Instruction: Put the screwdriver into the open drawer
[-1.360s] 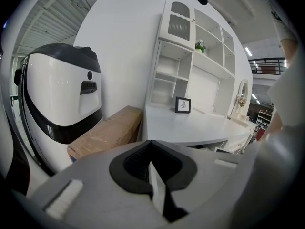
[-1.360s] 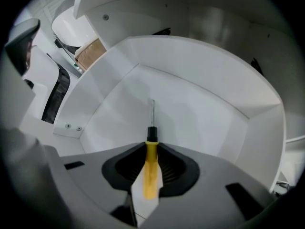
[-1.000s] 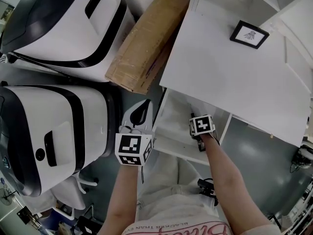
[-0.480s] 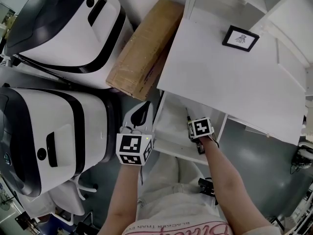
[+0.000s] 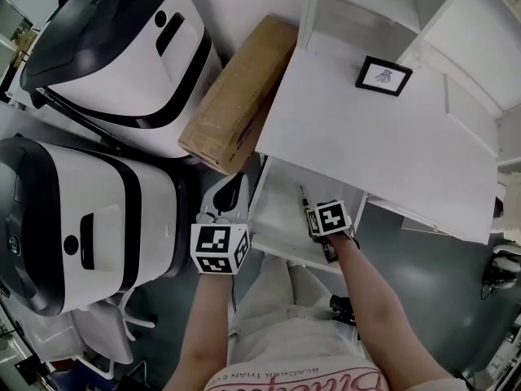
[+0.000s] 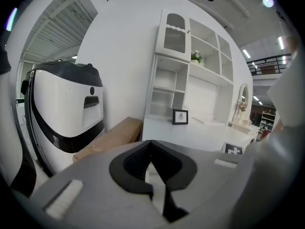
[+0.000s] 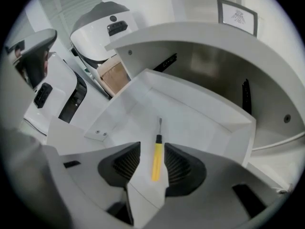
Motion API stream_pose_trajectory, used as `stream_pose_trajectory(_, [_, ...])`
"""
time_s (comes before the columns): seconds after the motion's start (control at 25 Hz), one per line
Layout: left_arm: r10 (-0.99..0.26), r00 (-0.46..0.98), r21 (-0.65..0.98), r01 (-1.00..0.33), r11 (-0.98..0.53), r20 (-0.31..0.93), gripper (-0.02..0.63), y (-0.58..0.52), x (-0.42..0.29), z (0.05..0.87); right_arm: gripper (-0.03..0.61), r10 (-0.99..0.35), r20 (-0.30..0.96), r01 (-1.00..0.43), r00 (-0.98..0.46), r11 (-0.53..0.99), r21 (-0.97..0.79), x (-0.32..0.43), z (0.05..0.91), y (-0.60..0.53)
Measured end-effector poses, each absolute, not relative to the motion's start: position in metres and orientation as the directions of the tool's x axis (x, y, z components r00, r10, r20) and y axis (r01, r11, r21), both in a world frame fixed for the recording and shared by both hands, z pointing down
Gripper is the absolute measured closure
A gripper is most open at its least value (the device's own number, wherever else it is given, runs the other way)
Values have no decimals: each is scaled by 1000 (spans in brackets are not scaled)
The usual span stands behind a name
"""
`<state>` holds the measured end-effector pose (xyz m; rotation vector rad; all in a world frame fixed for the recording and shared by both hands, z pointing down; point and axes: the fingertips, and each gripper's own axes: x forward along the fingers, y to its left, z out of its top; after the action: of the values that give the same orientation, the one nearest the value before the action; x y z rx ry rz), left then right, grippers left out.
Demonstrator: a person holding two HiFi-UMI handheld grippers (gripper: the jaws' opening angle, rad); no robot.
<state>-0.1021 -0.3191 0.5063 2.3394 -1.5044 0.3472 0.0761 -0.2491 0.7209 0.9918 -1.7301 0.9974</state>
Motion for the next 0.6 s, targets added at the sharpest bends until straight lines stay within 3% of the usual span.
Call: stream_pose_trajectory(0.6, [-879,369,128,-929,-347,303,604,-296,-94,454,488,-380,863,-899,-334,404,-169,92,633,-256])
